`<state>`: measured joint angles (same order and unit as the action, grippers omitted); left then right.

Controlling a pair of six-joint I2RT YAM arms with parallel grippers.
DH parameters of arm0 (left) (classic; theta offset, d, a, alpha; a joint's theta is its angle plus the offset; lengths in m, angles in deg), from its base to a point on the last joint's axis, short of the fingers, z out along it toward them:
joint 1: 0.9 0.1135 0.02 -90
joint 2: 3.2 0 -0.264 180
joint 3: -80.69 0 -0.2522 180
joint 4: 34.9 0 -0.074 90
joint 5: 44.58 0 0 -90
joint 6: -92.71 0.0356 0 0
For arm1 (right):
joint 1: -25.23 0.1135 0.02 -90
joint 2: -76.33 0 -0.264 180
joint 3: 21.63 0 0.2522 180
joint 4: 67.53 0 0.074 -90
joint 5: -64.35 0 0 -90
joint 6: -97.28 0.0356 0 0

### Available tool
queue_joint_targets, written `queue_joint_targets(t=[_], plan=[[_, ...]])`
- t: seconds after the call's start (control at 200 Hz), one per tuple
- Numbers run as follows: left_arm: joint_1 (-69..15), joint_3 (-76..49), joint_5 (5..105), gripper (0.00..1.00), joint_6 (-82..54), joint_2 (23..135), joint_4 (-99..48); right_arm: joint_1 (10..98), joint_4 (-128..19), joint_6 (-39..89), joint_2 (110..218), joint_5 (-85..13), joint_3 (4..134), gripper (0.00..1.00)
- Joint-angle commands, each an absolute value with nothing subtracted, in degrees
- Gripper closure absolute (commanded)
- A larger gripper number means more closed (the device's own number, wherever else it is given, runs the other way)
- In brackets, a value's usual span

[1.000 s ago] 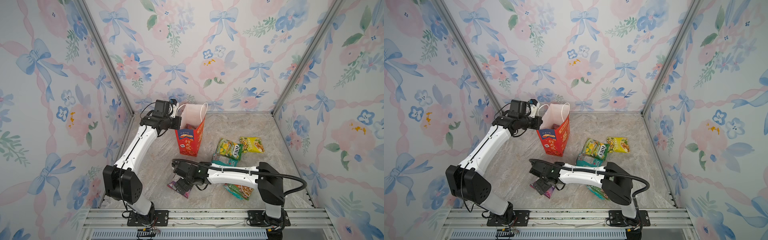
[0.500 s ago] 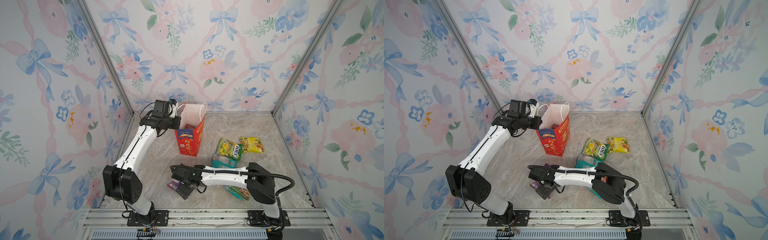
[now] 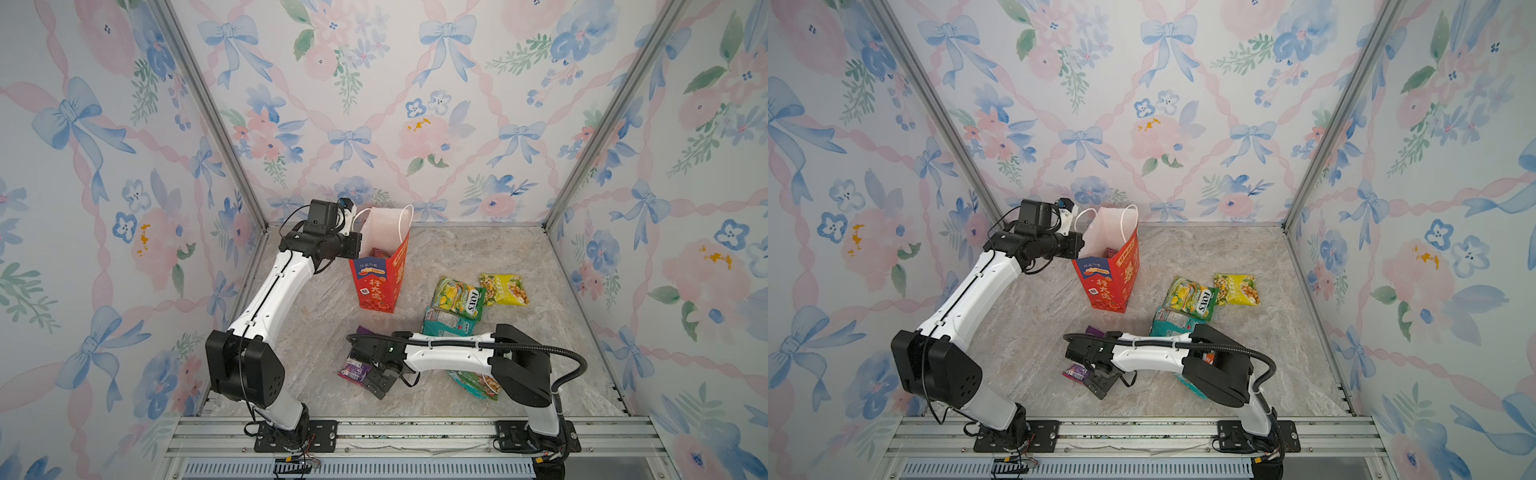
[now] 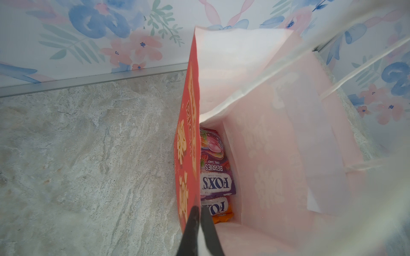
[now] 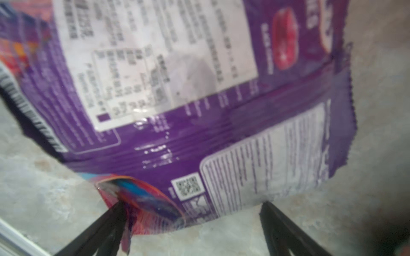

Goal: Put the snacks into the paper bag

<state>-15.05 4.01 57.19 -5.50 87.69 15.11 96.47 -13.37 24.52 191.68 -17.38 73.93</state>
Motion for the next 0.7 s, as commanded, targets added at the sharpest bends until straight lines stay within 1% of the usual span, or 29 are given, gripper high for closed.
queue_joint_targets(t=[0.0,0.17,0.32,0.515,0.695], plan=[[-14.7,3.2,56.6,1.00,-5.3,86.5,15.9,93.7,-9.8,23.2,189.4,-13.7,71.4,0.03],[-14.7,3.2,56.6,1.00,-5.3,86.6,15.9,90.7,-9.5,22.7,186.8,-11.0,70.0,0.03],[-14.7,3.2,56.5,1.00,-5.3,86.7,15.9,90.0,-9.7,22.4,183.6,-11.2,70.5,0.03],[-14.6,3.2,56.6,1.00,-5.3,86.8,15.9,94.2,-9.0,23.6,182.8,-12.8,75.9,0.03],[-14.6,3.2,56.5,1.00,-5.2,86.6,15.9,96.8,-10.5,26.4,187.3,-16.5,79.8,0.02]])
